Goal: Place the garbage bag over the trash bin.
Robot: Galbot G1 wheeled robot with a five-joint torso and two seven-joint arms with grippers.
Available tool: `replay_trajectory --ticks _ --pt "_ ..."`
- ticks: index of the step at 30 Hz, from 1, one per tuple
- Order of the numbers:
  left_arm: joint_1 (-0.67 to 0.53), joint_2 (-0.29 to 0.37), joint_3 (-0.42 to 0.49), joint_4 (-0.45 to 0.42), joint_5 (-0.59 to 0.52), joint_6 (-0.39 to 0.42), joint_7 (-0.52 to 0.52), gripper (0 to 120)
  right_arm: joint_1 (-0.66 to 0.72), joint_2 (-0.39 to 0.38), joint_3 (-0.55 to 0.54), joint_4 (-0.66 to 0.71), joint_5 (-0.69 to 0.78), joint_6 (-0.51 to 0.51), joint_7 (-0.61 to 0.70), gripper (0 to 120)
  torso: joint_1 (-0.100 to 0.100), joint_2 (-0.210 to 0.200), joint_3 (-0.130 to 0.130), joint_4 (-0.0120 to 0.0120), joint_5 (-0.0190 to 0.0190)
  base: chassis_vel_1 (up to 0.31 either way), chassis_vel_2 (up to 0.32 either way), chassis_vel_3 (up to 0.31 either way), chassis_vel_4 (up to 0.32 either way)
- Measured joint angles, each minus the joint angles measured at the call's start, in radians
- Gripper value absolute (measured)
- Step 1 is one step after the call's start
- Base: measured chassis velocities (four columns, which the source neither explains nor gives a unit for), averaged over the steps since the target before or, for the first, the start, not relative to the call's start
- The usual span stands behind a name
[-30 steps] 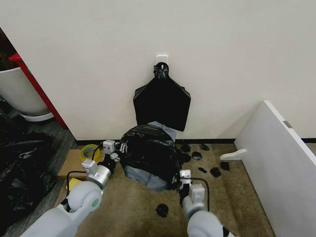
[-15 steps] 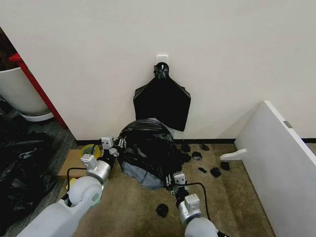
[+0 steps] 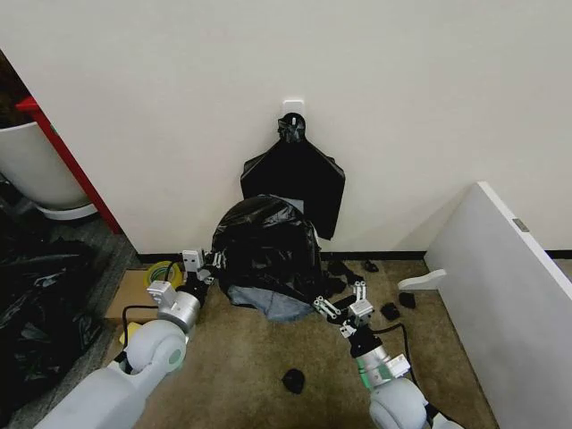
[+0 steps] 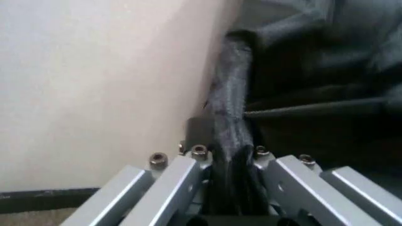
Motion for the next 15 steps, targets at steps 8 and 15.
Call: replay_trajectory --ticks 8,15 --pt "0.011 0.001 -0.006 0.004 0.000 0.013 -0.014 1 0.029 0.006 -0.017 0.018 0.169 -0.017 0.018 100 0.000 0.000 0.000 0.0005 0.0000 0.000 0.000 0.000 0.000" --pt "0.012 -0.004 -0.006 0.004 -0.002 0.021 -0.027 1 0.027 0.002 0.001 0.007 0.175 0.019 -0.062 100 0.000 0.000 0.000 0.0004 0.0000 0.000 0.000 0.000 0.000"
